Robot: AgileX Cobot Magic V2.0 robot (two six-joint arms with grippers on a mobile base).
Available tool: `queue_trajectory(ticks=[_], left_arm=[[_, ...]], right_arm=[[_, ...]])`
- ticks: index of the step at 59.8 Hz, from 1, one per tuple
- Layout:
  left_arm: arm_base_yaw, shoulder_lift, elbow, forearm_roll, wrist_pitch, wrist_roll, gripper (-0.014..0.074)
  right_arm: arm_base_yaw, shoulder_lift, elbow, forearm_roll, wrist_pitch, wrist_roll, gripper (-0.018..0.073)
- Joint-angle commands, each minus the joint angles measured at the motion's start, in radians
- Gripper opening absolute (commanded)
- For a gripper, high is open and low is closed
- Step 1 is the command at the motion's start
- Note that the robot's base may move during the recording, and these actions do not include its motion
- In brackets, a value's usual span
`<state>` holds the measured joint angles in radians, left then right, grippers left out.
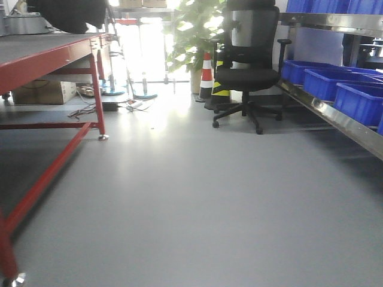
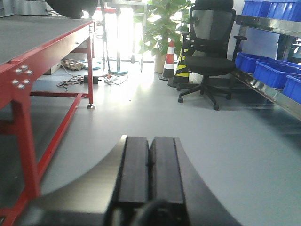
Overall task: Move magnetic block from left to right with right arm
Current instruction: 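Turn the base past the black office chair, cube held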
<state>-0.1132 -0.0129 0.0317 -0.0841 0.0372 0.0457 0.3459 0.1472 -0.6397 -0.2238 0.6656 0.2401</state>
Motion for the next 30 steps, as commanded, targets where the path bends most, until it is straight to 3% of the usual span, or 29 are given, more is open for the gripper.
queue_trajectory(ticks=[1,30], left_arm=[[-0.008,-0.016,0.009,0.001,-0.084,0.0,-0.0116],[-0.008,-0.016,0.009,0.001,-0.084,0.0,-0.0116]], right_arm=[[-0.001,0.02,-0.026,-0.023,-0.088,-0.008,0.018],[-0.001,0.02,-0.026,-0.023,-0.088,-0.008,0.018]])
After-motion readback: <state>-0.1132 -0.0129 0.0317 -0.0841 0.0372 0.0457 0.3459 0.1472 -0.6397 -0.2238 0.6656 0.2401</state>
